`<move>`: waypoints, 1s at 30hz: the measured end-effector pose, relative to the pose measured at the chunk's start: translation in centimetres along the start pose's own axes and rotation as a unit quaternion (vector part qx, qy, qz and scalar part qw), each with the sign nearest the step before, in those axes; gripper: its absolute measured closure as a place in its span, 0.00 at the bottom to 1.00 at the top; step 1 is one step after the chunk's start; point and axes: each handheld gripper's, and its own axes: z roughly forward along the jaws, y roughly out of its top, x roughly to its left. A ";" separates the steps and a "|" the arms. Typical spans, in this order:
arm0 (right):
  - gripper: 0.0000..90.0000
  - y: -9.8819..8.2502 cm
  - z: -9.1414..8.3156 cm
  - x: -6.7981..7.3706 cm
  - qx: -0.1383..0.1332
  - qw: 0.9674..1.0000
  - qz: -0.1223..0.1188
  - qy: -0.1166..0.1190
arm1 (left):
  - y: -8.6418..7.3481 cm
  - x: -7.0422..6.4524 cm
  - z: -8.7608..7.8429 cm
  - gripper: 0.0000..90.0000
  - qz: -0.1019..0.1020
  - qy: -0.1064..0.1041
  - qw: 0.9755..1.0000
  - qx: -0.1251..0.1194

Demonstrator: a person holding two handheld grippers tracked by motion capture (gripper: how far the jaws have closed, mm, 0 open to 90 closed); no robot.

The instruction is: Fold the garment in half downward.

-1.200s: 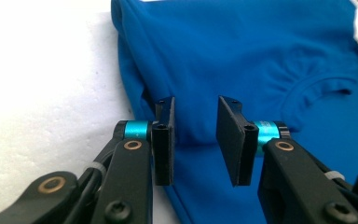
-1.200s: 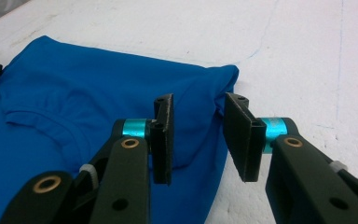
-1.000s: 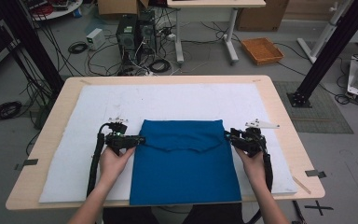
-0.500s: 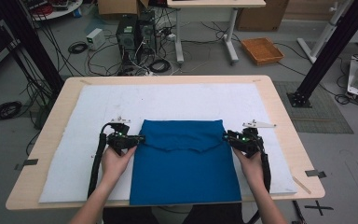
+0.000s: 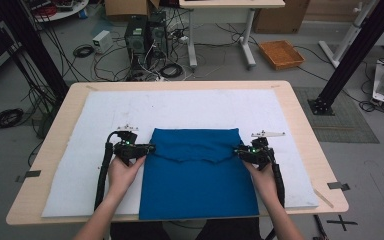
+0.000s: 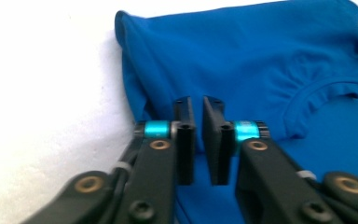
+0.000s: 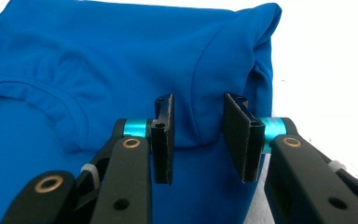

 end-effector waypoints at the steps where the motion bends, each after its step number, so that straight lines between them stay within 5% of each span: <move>1: 0.72 0.0 0.0 0.0 0.000 1.000 -0.001 0.001 | 0.0 0.0 0.0 0.89 0.000 0.000 1.000 0.000; 8: 0.72 0.0 -0.1 -0.1 -0.001 1.000 0.002 0.004 | 0.0 0.1 0.1 0.82 -0.017 0.014 1.000 0.010; 21: 0.72 0.0 0.0 -0.1 0.000 1.000 -0.001 0.005 | 0.0 -0.2 0.5 0.81 -0.013 0.022 1.000 0.018; 30: 0.88 0.0 0.1 -0.1 -0.003 1.000 -0.005 0.003 | 0.0 -0.4 0.5 0.98 -0.001 0.012 1.000 0.009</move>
